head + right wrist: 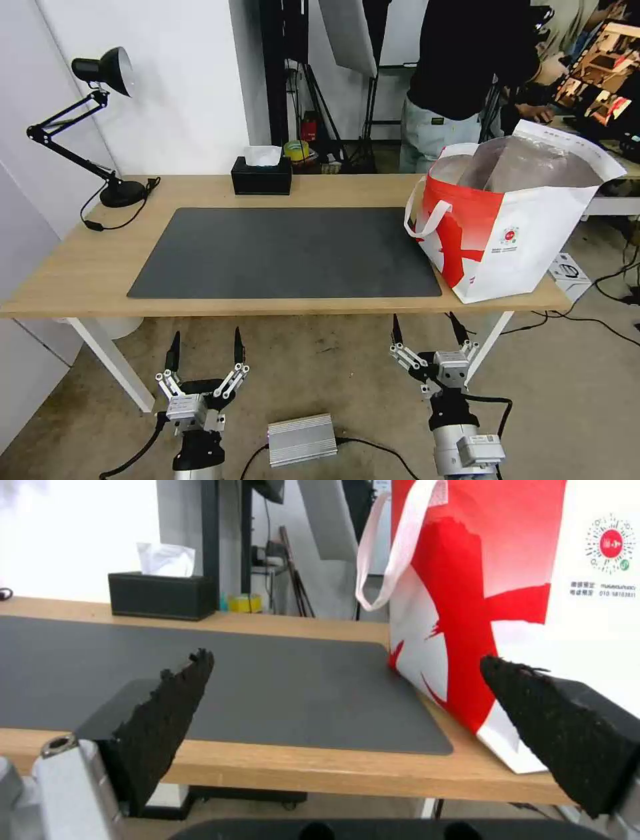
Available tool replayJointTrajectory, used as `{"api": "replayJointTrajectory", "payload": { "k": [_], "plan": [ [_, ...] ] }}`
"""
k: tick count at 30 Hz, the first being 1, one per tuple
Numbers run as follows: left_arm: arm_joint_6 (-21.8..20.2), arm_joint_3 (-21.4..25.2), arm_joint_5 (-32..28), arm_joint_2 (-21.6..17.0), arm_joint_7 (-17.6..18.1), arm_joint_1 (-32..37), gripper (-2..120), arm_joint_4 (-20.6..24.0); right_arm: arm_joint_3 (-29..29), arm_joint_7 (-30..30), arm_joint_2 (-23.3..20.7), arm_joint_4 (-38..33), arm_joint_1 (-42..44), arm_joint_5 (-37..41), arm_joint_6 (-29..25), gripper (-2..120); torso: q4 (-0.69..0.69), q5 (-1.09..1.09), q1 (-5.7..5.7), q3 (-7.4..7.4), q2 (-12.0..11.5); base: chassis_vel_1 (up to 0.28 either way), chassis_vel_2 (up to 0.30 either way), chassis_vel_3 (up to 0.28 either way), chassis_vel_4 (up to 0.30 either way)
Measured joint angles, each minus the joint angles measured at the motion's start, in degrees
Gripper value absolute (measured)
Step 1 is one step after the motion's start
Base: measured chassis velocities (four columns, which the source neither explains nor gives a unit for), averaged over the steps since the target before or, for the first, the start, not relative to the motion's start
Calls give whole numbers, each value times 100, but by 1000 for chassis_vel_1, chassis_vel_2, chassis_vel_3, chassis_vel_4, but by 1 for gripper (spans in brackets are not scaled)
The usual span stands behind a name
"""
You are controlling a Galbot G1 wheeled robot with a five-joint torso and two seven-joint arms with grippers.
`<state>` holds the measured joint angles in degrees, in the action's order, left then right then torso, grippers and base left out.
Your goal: Pick up the trash from the table and place it into the takeout bag.
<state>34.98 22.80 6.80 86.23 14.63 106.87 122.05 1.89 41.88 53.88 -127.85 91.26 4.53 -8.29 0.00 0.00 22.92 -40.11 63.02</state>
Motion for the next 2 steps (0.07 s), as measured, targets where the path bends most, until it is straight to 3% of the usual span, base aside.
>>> {"api": "replayJointTrajectory", "payload": {
  "k": [2],
  "plan": [
    [0,0,0,0,0,0,100,0,0,0,0,0,0,0,0,100,0,0,0,0,0,0,0,0,0]
  ]
}}
